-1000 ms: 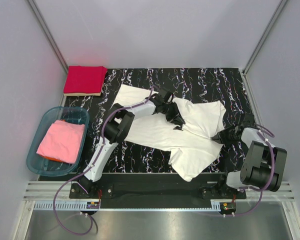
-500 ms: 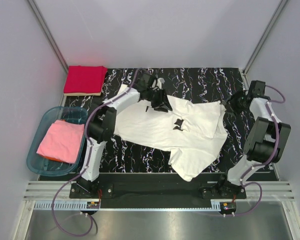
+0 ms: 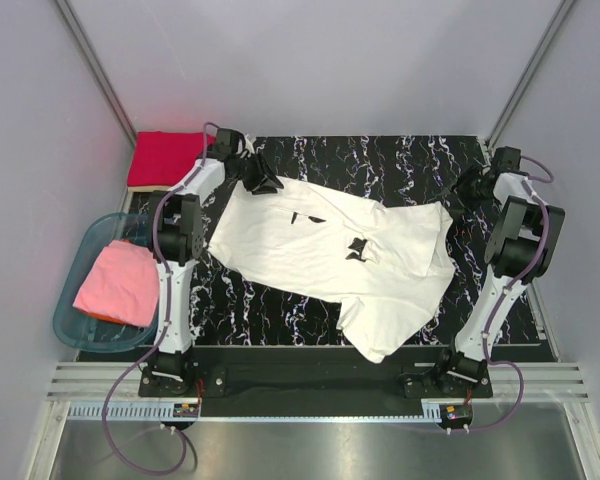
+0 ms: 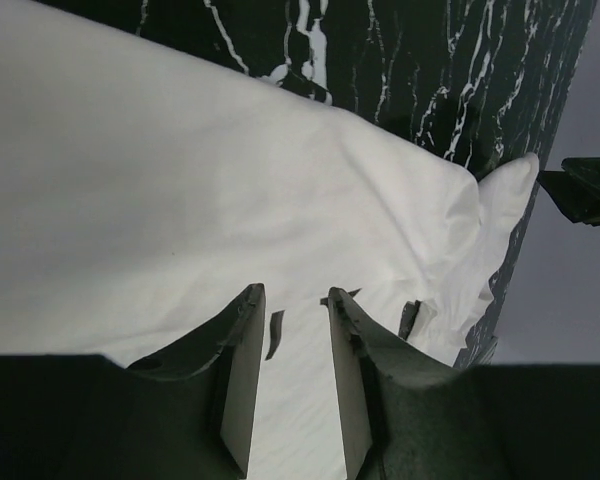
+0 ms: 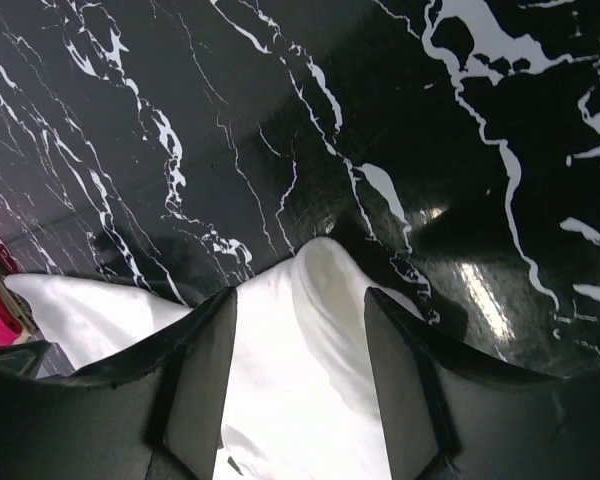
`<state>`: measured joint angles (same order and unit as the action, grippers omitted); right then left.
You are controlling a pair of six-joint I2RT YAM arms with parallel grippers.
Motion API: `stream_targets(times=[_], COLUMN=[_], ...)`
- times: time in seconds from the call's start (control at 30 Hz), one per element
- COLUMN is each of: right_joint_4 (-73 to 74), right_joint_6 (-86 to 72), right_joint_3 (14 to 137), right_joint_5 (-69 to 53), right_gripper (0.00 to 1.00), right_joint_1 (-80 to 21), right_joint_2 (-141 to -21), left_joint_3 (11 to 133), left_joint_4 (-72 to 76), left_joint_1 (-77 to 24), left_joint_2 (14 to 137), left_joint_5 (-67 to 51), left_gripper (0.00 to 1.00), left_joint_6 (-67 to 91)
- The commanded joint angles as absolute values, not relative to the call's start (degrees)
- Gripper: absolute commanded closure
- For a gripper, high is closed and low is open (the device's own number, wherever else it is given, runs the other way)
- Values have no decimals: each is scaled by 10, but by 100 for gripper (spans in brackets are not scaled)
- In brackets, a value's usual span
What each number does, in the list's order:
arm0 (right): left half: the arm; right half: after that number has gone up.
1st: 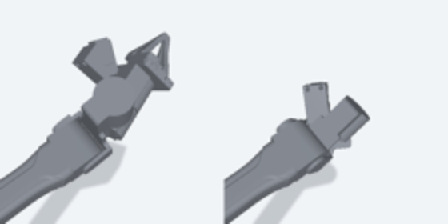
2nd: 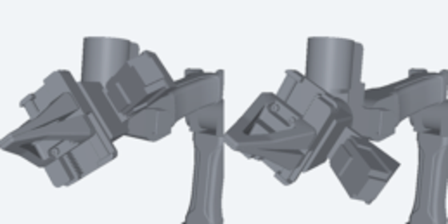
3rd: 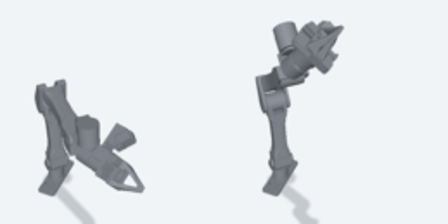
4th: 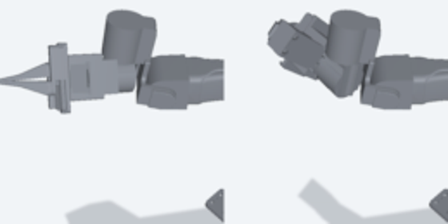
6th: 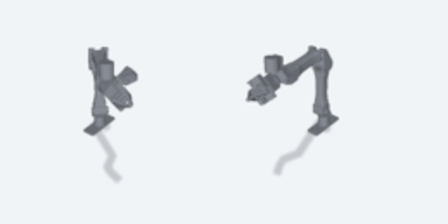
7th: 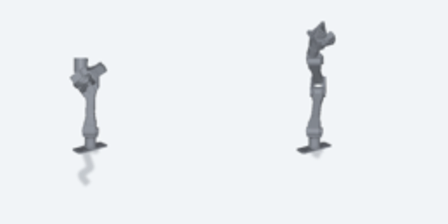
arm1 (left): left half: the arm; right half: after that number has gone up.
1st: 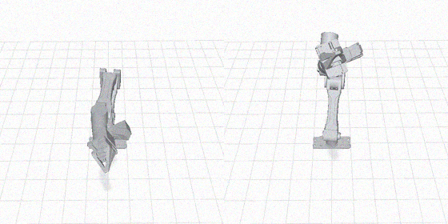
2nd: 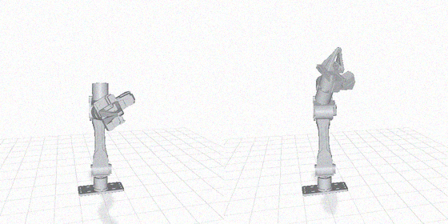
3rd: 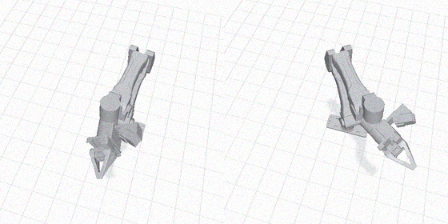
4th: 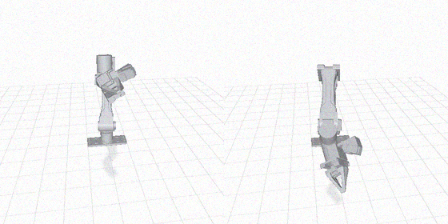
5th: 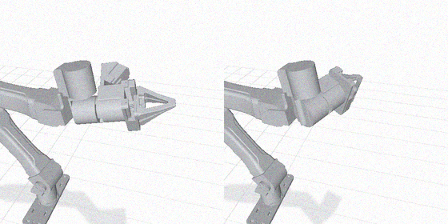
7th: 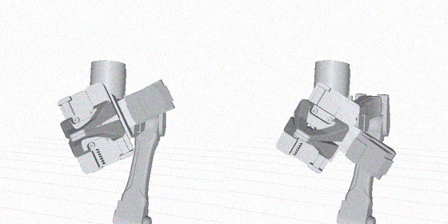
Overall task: Fold and stack the t-shirts
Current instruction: Fold the tshirt
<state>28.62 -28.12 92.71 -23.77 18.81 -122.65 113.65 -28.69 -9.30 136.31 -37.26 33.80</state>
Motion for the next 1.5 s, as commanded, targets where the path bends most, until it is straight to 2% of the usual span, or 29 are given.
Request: stream_targets(times=[0.0, 0.27, 0.4, 0.43, 0.5, 0.63, 0.9, 1.13, 1.47], right_joint_4=[288, 284, 283, 284, 284, 287, 284, 277, 261], right_joint_6=[-256, -256, -265, -273, -279, -312, -385, -442, -370], right_joint_3=[962, 979, 980, 983, 983, 951, 861, 803, 861], right_joint_5=[-262, -280, -276, -272, -261, -165, -30, 13, 30], right_gripper=[39, 46, 57, 65, 67, 100, 100, 100, 98], right_joint_1=[189, 186, 186, 186, 186, 190, 193, 196, 203], right_joint_2=[-1244, -1281, -1293, -1297, -1301, -1270, -1186, -1163, -1189], left_joint_3=[1164, 1158, 1149, 1146, 1144, 1129, 1114, 1112, 1102], left_joint_4=[-273, -255, -251, -250, -250, -250, -248, -244, -244], left_joint_1=[-91, -68, -62, -60, -57, -51, -47, -42, -33], left_joint_2=[1379, 1405, 1408, 1410, 1411, 1408, 1412, 1416, 1410], left_joint_5=[-381, -382, -378, -378, -376, -365, -356, -357, -363], left_gripper=[64, 65, 66, 66, 67, 68, 69, 69, 69], left_joint_6=[345, 373, 386, 388, 388, 397, 398, 394, 383])
